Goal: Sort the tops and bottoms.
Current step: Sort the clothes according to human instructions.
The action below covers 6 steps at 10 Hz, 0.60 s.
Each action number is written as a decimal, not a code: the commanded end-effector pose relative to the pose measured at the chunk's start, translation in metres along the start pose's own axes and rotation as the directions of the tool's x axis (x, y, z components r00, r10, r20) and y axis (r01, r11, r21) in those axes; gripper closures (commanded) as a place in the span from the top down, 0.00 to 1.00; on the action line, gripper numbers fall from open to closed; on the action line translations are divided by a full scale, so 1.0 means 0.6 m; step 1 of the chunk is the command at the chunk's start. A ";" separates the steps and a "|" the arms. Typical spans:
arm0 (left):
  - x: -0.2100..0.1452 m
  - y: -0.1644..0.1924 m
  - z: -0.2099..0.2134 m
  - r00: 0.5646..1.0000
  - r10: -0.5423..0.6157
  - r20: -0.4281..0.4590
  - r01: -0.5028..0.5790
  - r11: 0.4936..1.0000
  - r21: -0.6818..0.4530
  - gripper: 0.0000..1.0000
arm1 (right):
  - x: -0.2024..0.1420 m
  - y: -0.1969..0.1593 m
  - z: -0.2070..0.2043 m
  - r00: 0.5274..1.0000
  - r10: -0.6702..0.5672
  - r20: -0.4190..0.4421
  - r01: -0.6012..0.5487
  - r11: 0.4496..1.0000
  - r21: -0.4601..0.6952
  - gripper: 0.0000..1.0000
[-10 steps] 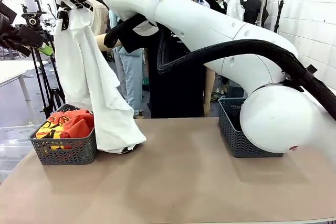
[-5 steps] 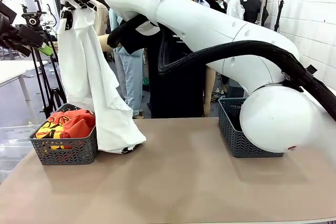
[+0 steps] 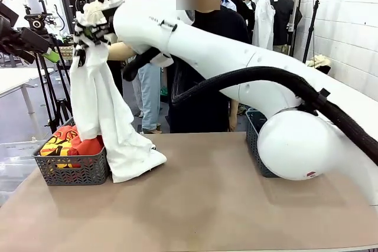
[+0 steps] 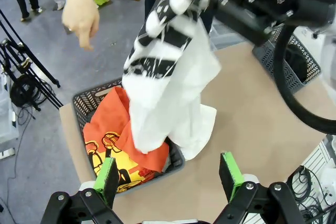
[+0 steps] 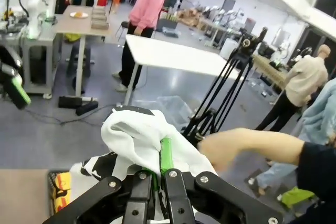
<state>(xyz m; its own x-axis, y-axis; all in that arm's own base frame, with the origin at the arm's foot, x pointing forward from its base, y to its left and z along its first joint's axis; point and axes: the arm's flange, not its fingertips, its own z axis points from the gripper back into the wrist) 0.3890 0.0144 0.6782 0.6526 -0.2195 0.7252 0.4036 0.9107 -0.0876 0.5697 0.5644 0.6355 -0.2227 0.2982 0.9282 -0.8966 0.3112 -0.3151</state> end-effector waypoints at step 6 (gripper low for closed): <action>0.001 0.000 0.002 1.000 -0.001 0.001 0.001 1.000 0.002 1.00 | -0.030 -0.082 -0.333 0.993 -0.084 -0.078 0.104 0.945 0.311 0.00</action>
<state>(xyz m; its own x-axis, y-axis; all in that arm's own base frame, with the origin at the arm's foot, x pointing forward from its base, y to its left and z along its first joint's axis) 0.3890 0.0144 0.6783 0.6526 -0.2196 0.7252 0.4037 0.9107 -0.0875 0.5650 0.6031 0.5508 -0.1168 0.3734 0.9203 -0.9831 0.0878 -0.1604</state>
